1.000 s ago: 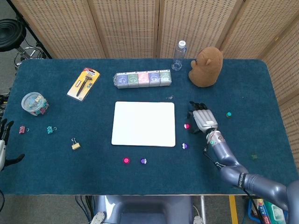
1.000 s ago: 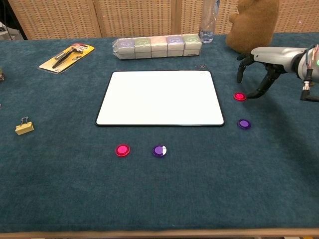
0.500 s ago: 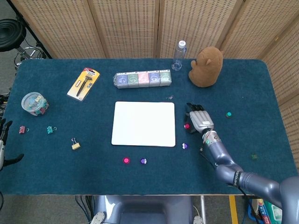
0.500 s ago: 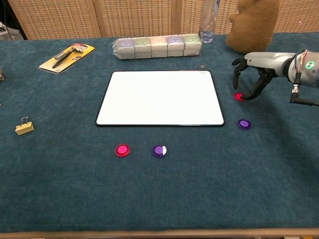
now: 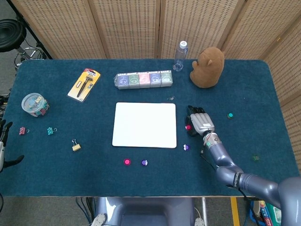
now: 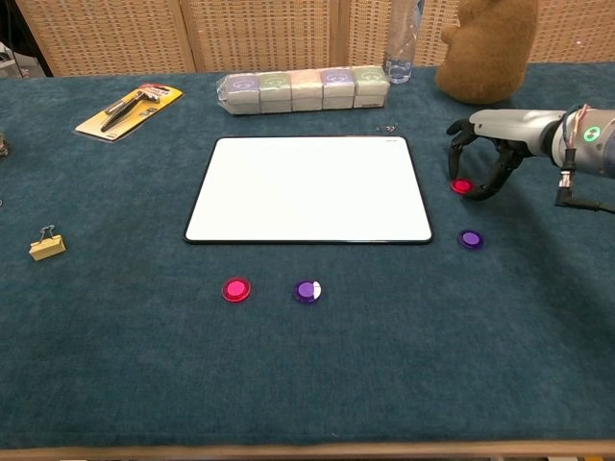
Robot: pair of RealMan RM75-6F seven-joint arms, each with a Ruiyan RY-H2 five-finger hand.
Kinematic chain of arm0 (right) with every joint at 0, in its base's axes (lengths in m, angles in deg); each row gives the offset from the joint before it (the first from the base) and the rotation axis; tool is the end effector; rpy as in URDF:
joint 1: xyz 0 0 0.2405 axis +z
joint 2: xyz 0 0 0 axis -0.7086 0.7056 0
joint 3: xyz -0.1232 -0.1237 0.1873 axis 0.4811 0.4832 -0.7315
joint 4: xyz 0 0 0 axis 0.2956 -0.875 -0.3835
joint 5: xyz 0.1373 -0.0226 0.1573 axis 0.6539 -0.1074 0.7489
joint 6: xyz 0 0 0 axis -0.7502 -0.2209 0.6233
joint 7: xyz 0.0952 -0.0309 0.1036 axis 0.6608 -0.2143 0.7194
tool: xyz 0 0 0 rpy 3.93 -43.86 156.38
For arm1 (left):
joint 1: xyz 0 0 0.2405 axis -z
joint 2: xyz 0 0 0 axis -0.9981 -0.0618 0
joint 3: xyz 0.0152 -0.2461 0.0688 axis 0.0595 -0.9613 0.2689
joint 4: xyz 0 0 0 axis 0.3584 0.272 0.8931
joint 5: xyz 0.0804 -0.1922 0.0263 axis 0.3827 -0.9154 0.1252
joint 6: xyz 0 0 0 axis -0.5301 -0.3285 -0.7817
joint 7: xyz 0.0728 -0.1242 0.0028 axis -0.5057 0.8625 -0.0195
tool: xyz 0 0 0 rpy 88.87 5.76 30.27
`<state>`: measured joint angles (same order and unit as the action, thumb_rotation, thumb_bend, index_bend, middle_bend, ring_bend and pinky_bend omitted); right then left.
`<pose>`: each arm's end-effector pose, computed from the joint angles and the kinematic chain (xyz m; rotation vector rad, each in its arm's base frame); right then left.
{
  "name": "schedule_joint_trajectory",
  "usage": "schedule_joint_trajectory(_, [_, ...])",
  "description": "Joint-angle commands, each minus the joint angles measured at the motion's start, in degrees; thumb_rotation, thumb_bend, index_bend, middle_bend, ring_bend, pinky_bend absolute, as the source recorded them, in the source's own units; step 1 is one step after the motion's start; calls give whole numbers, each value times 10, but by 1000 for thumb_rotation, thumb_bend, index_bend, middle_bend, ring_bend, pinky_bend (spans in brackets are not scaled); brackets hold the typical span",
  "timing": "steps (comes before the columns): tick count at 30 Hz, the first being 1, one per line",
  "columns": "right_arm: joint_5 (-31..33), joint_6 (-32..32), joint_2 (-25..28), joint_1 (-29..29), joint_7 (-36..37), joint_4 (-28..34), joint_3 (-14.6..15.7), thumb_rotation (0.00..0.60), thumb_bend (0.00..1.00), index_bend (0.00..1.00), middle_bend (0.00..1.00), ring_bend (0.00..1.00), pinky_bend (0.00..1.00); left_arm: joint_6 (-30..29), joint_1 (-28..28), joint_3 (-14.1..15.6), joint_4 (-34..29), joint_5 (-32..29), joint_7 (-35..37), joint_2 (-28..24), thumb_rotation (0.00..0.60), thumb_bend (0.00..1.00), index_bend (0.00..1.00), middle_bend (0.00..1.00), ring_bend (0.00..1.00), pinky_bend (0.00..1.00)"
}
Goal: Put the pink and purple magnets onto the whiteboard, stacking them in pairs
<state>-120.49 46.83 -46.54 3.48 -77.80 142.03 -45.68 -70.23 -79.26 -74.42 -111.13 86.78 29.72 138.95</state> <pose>-0.1975 -0.4060 -0.0110 1.7462 -1.1439 0.6697 -0.3339 0.2056 0.1683 -1.2668 -0.9336 -0.7825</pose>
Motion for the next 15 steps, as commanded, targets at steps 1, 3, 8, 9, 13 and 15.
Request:
schedule_joint_trajectory(1, [3,-3,-4,2,1,-6,1,600,334,410,0,0,0,0,0,0,0,-1,-1,0,600,124,0,0,0,0])
schedule_joint_trajectory(3, [4,-7,-7,3,6,-9,1,600,335,417,0,0,0,0,0,0,1,-1,-1,1,600,125,0,0,0,0])
schedule_joint_trajectory(8, [1,-7,-13,5,10,-18,3,600,355,507,0,0,0,2,1,-1,1,-4,-2,1,600,124,0,0,0,0])
schedule_joint_trajectory(9, [0,-6,-14,5,12,-19,2,600,373,536,0,0,0,2,1,-1,1,-4,-2,1,600,124,0,0,0,0])
schedule_joint_trajectory(13, [-6,-2,-18,4,17,-22,2,600,420,588,0,0,0,3,1,-2,2,-5,-2,1,600,124,0,0,0,0])
schedule_joint_trajectory(15, [-8,0,-17,4,19,-20,1,600,421,597,0,0,0,4,1,-2,2,-6,-2,1,600,124,0,0,0,0])
